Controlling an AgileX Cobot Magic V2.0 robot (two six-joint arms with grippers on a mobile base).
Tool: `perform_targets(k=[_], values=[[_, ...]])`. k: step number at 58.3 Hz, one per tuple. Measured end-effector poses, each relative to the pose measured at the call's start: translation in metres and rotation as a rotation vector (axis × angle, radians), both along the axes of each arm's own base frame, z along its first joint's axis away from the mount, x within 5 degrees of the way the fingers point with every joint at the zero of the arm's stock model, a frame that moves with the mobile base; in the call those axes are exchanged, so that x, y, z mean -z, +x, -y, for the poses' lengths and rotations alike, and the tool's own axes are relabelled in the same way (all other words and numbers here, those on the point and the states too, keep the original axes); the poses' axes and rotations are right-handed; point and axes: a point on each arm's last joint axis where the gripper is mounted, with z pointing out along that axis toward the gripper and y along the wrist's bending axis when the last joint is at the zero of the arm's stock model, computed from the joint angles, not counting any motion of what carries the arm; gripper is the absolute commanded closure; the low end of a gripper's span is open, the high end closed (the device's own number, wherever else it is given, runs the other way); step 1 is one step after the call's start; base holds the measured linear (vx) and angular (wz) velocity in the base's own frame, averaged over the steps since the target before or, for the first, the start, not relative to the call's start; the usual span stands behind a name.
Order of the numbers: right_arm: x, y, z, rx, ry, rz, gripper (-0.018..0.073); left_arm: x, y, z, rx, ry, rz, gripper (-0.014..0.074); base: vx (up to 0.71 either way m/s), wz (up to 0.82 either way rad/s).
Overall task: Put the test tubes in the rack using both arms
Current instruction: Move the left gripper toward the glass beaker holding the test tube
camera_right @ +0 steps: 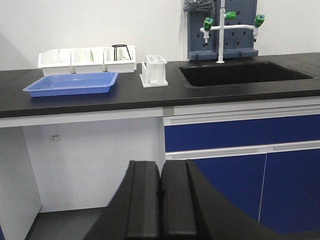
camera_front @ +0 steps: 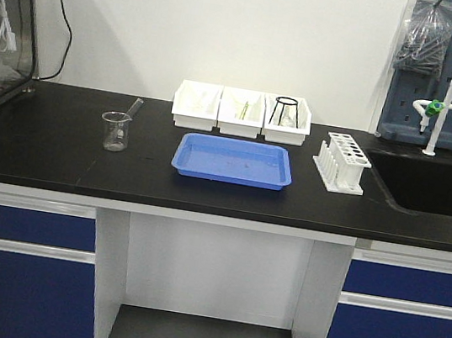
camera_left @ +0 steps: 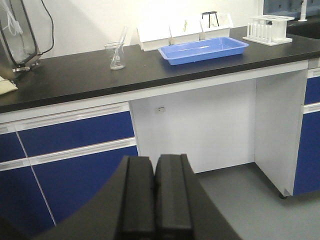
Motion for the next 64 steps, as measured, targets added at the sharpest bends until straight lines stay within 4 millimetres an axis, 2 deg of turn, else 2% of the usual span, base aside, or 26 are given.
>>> perform_targets(k=[64], values=[[0.0000, 0.0000, 0.0000, 0.000, 0.000, 0.000, 0.0567, 0.0000, 0.0000, 0.0000, 0.000, 0.000, 0.000, 0.0617, 0.03, 0.02]])
